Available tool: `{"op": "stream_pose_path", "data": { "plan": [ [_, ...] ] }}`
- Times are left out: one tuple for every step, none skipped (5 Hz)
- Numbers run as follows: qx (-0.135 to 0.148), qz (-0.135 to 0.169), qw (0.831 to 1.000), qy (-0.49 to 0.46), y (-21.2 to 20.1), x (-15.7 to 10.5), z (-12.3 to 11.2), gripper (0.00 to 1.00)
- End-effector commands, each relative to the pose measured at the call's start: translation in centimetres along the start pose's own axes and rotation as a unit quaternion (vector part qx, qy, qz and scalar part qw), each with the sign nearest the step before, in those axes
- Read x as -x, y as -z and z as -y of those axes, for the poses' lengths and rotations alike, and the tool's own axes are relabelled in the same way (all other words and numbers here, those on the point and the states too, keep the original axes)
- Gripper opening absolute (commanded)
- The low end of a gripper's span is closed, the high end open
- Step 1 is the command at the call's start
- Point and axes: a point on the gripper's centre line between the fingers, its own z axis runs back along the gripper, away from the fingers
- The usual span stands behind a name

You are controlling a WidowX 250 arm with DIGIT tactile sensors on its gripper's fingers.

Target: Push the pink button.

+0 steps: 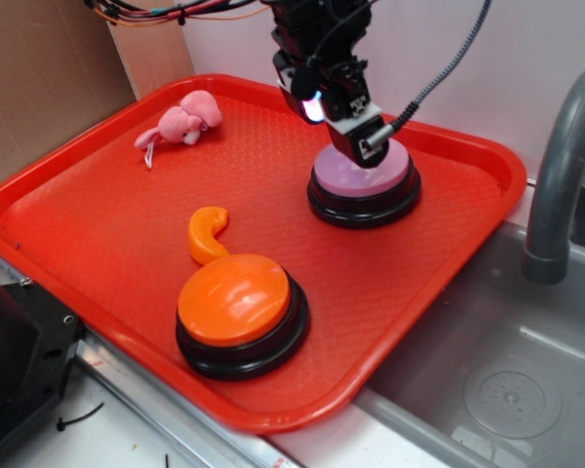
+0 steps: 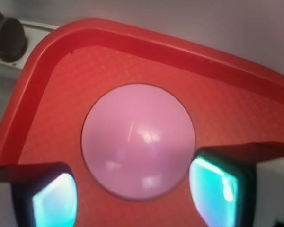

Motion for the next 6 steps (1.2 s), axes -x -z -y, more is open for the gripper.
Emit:
{"op": "stream_pose_path", "data": {
  "plan": [
    [-0.009,-0.026,1.000,-0.013,0.9,-0.9,-0.5,1.00],
    [-0.012,-0.028,0.999,-0.019,0.8,-1.1,-1.4,1.00],
    [-0.015,-0.014,1.000,-0.012,-1.4,-1.6,-1.0,1.00],
    [-0.026,0.004,1.000,-0.004,-4.3,-2.0,-0.4,1.00],
    [-0.027,0.011,1.000,-0.008,-5.7,-1.9,-0.4,1.00],
    [-0.026,0.013,1.000,-0.005,-5.7,-2.0,-0.3,1.00]
  ]
}}
